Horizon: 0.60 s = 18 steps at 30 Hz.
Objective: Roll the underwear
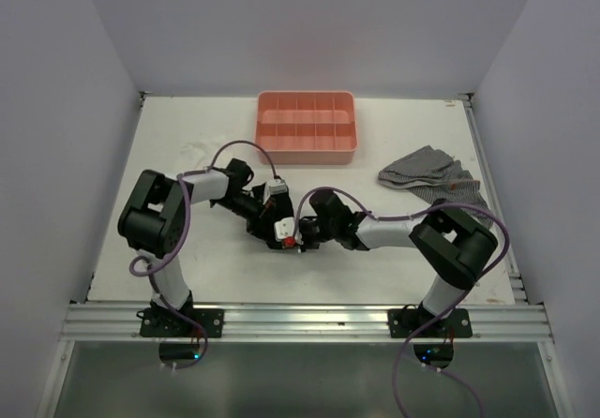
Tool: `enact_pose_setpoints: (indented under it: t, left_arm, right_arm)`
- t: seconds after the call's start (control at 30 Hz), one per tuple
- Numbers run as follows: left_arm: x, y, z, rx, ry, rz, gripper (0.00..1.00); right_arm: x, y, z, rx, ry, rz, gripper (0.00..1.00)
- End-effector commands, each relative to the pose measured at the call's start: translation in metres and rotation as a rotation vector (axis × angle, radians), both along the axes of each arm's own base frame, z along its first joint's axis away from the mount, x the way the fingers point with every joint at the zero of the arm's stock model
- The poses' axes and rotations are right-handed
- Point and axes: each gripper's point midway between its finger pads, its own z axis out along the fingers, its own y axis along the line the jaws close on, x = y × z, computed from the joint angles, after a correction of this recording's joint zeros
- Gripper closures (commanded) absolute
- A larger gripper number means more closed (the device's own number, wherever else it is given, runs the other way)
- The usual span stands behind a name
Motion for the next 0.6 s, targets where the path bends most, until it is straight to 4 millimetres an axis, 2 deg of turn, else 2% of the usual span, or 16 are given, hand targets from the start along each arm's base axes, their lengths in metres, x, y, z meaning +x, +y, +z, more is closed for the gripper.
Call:
enact_pose_setpoints:
  t: [0.0, 0.03, 0.1, 0.13, 0.2, 0.23, 0.33, 0.43, 0.47, 0.53, 0.57]
  left_arm:
    - [0.005, 0.007, 0.013, 0.007, -0.117, 0.054, 0.79]
    - [0.007, 0.008, 0.025, 0.0, -0.149, 0.076, 0.75]
    - [0.014, 0.016, 0.03, 0.007, -0.184, 0.136, 0.67]
    - [0.023, 0.022, 0.043, -0.001, -0.236, 0.177, 0.66]
    - [0.036, 0.031, 0.055, -0.007, -0.287, 0.249, 0.65]
    - [0.047, 0.043, 0.069, -0.016, -0.345, 0.307, 0.64]
    - [0.066, 0.07, 0.09, 0.007, -0.473, 0.414, 0.63]
    - [0.068, 0.091, 0.1, 0.049, -0.585, 0.448, 0.63]
    - [0.061, 0.096, 0.094, 0.08, -0.59, 0.449, 0.63]
    - [0.053, 0.1, 0.099, 0.086, -0.695, 0.407, 0.63]
    - [0.046, 0.103, 0.097, 0.1, -0.746, 0.385, 0.63]
  right_arm:
    - [-0.021, 0.022, 0.017, 0.064, 0.169, 0.036, 1.0]
    - [-0.026, 0.023, 0.016, 0.064, 0.221, 0.025, 1.0]
    - [-0.037, 0.025, 0.014, 0.064, 0.289, 0.038, 1.0]
    - [-0.041, 0.024, 0.013, 0.056, 0.33, 0.026, 1.0]
    - [-0.047, 0.021, 0.009, 0.035, 0.396, 0.011, 1.0]
    - [-0.052, 0.022, 0.011, 0.031, 0.454, -0.001, 1.0]
    - [-0.06, 0.023, 0.011, -0.006, 0.608, -0.062, 1.0]
    - [-0.063, 0.03, 0.01, -0.05, 0.765, -0.135, 1.0]
    - [-0.061, 0.033, 0.009, -0.064, 0.794, -0.156, 1.0]
    - [-0.054, 0.045, 0.015, -0.079, 0.85, -0.197, 1.0]
    - [-0.055, 0.044, 0.004, -0.127, 0.896, -0.228, 1.0]
